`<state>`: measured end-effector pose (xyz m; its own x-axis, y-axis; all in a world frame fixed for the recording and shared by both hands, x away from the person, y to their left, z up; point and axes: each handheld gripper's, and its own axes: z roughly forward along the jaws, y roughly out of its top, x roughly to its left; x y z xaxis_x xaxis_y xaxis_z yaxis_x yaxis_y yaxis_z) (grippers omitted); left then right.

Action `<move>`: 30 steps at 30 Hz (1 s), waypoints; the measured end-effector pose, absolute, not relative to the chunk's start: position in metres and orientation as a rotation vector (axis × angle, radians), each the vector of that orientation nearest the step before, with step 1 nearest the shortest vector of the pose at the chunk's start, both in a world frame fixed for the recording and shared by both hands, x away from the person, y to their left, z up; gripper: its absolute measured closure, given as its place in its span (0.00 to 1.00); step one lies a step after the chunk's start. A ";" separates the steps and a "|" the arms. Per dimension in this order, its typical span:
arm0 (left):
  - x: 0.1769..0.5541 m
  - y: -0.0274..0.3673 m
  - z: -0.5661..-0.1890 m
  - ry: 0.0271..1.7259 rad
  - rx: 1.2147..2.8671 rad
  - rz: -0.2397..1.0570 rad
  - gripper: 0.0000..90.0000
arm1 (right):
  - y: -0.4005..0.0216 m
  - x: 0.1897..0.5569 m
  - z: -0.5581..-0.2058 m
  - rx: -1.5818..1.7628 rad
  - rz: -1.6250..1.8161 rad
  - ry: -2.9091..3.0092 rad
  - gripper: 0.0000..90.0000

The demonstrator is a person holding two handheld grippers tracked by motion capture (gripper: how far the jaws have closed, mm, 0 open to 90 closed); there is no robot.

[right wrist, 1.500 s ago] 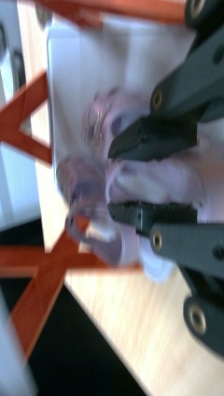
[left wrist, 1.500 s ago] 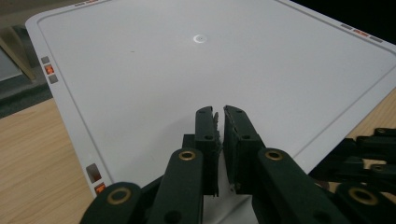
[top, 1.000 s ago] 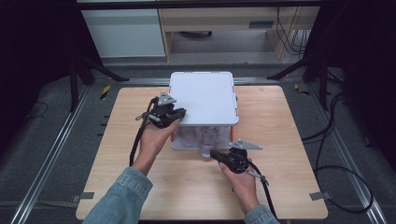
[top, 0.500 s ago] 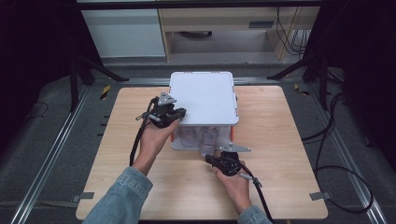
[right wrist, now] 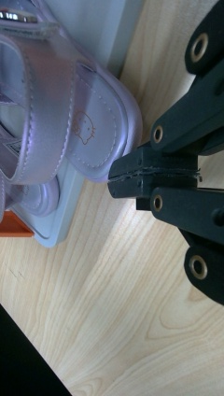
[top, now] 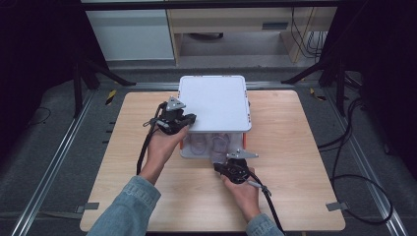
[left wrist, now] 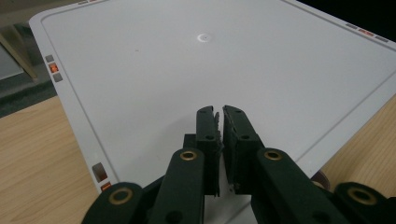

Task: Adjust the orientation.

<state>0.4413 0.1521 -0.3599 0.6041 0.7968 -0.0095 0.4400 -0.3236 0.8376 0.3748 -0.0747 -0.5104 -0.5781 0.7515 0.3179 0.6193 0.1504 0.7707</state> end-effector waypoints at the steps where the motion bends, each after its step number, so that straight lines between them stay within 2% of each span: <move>1: 0.441 0.152 -0.360 0.980 1.964 0.520 0.94 | -0.075 0.377 -0.510 1.361 1.403 2.270 1.00; 7: 0.442 0.152 -0.360 0.983 1.957 0.517 0.94 | -0.076 0.388 -0.510 1.371 1.377 2.259 1.00; 10: 0.442 0.152 -0.360 0.982 1.956 0.516 0.94 | -0.075 0.387 -0.509 1.361 1.379 2.252 0.96; 15: 0.442 0.151 -0.360 0.984 1.958 0.517 0.94 | -0.077 0.379 -0.501 1.327 1.334 2.182 0.73; 16: 0.442 0.151 -0.360 0.984 1.958 0.517 0.94 | -0.077 0.379 -0.501 1.327 1.334 2.182 0.73; 21: 0.442 0.151 -0.360 0.984 1.964 0.519 0.94 | -0.080 0.377 -0.501 1.327 1.273 2.131 0.55; 26: 0.443 0.150 -0.360 0.984 1.962 0.519 0.94 | -0.077 0.380 -0.503 1.333 1.228 2.098 0.45; 30: 0.443 0.151 -0.360 0.982 1.961 0.516 0.94 | -0.073 0.385 -0.504 1.331 1.201 2.085 0.41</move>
